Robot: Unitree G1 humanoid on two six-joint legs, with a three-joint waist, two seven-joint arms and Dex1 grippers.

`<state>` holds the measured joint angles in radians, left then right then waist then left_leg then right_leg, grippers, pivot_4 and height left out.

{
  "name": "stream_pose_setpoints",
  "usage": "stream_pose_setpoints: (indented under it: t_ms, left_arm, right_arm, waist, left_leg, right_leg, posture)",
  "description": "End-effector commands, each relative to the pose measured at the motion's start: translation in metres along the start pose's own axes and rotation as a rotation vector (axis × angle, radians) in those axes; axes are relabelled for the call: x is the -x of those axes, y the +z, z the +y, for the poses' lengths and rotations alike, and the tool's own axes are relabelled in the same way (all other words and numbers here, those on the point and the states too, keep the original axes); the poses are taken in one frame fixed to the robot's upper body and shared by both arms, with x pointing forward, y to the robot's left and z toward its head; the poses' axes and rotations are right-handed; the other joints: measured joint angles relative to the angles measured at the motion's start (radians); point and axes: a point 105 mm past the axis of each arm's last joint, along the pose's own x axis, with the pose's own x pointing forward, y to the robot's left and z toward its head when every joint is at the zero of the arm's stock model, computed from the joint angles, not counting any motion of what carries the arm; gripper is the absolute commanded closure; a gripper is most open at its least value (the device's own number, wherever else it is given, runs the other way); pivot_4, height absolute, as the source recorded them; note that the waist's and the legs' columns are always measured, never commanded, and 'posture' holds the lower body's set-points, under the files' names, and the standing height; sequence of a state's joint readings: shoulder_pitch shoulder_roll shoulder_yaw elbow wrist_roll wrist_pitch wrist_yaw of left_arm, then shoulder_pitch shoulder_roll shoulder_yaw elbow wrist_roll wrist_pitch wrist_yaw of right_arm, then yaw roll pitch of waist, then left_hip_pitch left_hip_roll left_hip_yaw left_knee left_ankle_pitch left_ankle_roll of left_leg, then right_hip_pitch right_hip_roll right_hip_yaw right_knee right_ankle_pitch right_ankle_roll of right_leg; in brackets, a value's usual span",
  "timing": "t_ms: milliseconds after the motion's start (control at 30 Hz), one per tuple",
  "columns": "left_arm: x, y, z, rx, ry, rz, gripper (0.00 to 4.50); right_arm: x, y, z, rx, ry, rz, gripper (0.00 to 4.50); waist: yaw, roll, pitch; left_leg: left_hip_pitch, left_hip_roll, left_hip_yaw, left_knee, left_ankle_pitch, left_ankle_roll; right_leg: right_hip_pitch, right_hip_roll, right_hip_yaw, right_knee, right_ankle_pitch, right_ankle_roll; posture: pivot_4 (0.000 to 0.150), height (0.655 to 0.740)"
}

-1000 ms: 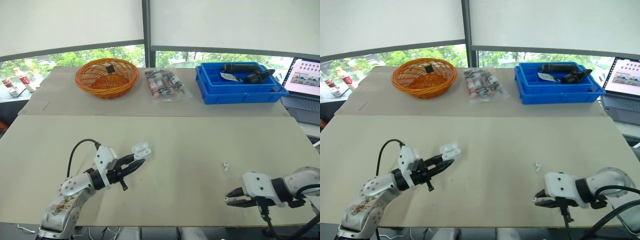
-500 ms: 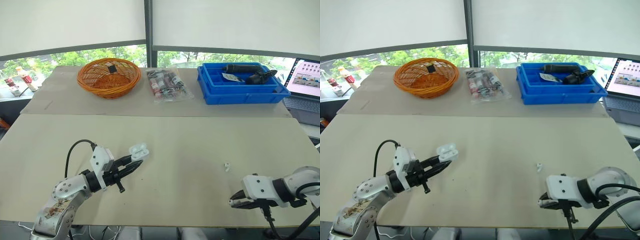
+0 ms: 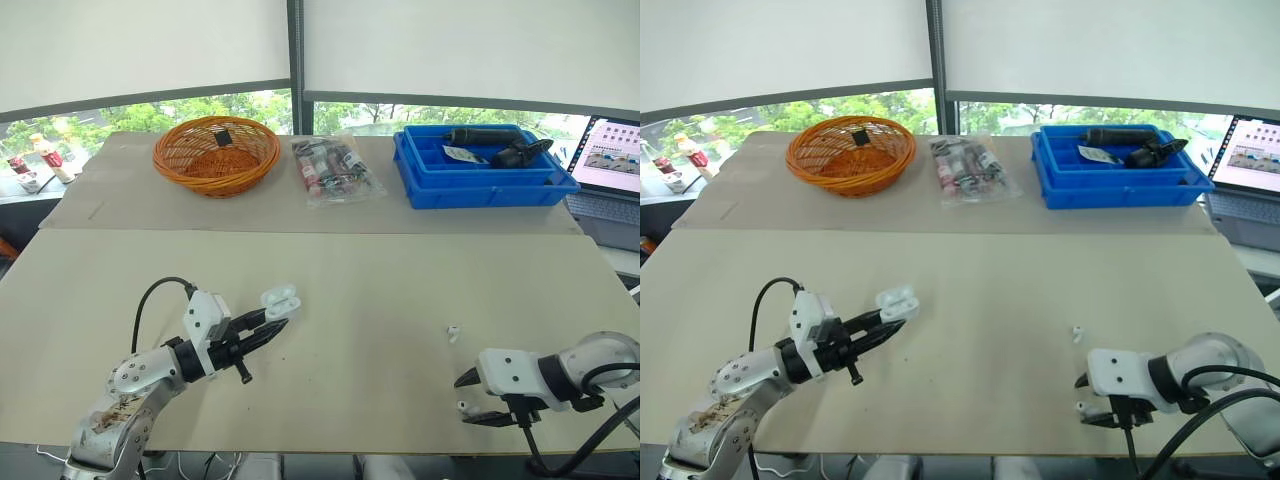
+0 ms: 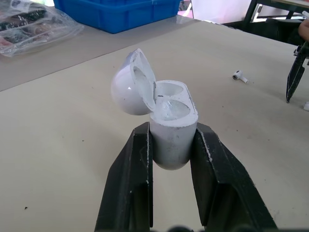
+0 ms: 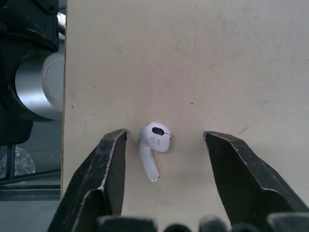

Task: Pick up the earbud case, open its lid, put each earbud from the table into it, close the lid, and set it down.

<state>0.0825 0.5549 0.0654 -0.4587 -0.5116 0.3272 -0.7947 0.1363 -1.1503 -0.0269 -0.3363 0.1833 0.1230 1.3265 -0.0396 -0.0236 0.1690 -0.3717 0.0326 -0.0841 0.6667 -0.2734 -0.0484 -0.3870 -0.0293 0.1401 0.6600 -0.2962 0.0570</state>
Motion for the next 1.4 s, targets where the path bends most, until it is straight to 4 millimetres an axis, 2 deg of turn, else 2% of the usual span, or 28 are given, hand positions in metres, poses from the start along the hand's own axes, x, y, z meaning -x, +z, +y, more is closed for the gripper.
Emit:
stream_pose_setpoints:
  t_ms: [33,133,267,367,533,900,933,1133,1267,1400]
  left_arm:
    - [-0.001,0.007,-0.002,-0.021,-0.007,-0.031,3.93]
    - [-0.002,0.006,-0.003,-0.016,-0.012,-0.032,3.93]
    - [-0.004,0.005,-0.005,-0.007,-0.021,-0.032,3.93]
    - [-0.006,0.005,-0.006,-0.005,-0.030,-0.033,3.93]
    - [-0.006,0.006,-0.006,-0.007,-0.034,-0.033,3.93]
    - [-0.007,0.007,-0.007,-0.006,-0.032,-0.032,3.93]
    - [-0.007,0.007,-0.008,-0.006,-0.032,-0.033,3.93]
    - [-0.008,0.007,-0.008,-0.005,-0.035,-0.034,3.93]
    - [-0.009,0.007,-0.007,-0.006,-0.037,-0.035,3.93]
    - [-0.011,0.007,-0.007,-0.007,-0.044,-0.042,3.93]
  right_arm:
    - [0.022,0.018,-0.002,0.039,-0.040,0.009,1.70]
    - [0.028,0.031,0.005,0.039,-0.042,0.051,1.70]
    - [0.022,0.039,0.003,0.035,-0.132,0.174,1.70]
    - [0.010,0.034,0.009,0.050,-0.112,0.239,1.70]
    - [-0.001,0.024,0.005,0.049,-0.121,0.286,1.70]
    - [-0.010,0.019,0.001,0.014,-0.105,0.275,1.70]
    - [-0.012,0.020,0.001,0.010,-0.103,0.266,2.25]
    - [-0.015,0.026,0.001,0.010,-0.084,0.251,4.14]
    - [-0.014,0.028,0.000,0.012,-0.087,0.242,4.14]
    - [-0.002,0.034,-0.012,0.011,-0.160,0.218,4.14]
  waist:
    - [0.002,0.000,0.000]
    - [0.003,0.000,0.000]
    - [0.001,0.000,0.000]
    - [0.002,0.000,0.000]
    - [0.003,0.000,0.000]
    - [0.001,-0.001,0.000]
    - [-0.001,-0.001,0.000]
    - [-0.007,-0.003,-0.001]
    - [-0.006,-0.003,-0.001]
    - [-0.005,-0.003,0.000]
  left_leg:
    - [0.000,0.000,0.000,0.000,0.000,0.000]
    - [0.000,0.000,0.000,0.000,0.000,0.000]
    - [0.000,0.000,0.000,0.000,0.000,0.000]
    - [0.000,0.000,0.000,0.000,0.000,0.000]
    - [0.000,0.000,0.000,0.000,0.000,0.000]
    - [0.000,0.000,0.000,0.000,0.000,0.000]
    - [0.000,0.000,0.000,0.000,0.000,0.000]
    - [0.001,0.001,0.000,0.000,0.000,0.000]
    - [0.001,0.001,0.000,0.000,0.000,0.000]
    - [0.001,0.001,0.000,0.000,0.000,0.000]
  right_leg:
    - [0.000,0.000,0.000,0.000,0.000,0.000]
    - [0.000,0.000,0.000,0.001,0.000,0.000]
    - [0.000,0.001,0.000,0.001,0.000,0.000]
    - [0.000,0.000,0.000,0.000,0.000,0.000]
    - [0.000,0.000,0.000,0.000,0.000,0.000]
    - [0.000,0.000,0.000,0.000,0.000,0.000]
    - [0.000,0.000,0.000,0.000,0.000,0.000]
    - [0.000,0.001,0.000,0.001,0.000,-0.001]
    - [0.000,0.001,0.000,0.001,0.000,-0.001]
    - [0.000,0.001,0.000,0.001,0.000,-0.001]
  posture:
    - [0.150,0.7329]
    - [0.150,0.7329]
    - [0.150,0.7329]
    - [0.150,0.7329]
    - [0.150,0.7329]
    - [0.150,0.7329]
    - [0.150,0.7329]
    - [0.150,0.7329]
    - [0.150,0.7329]
    - [0.150,0.7329]
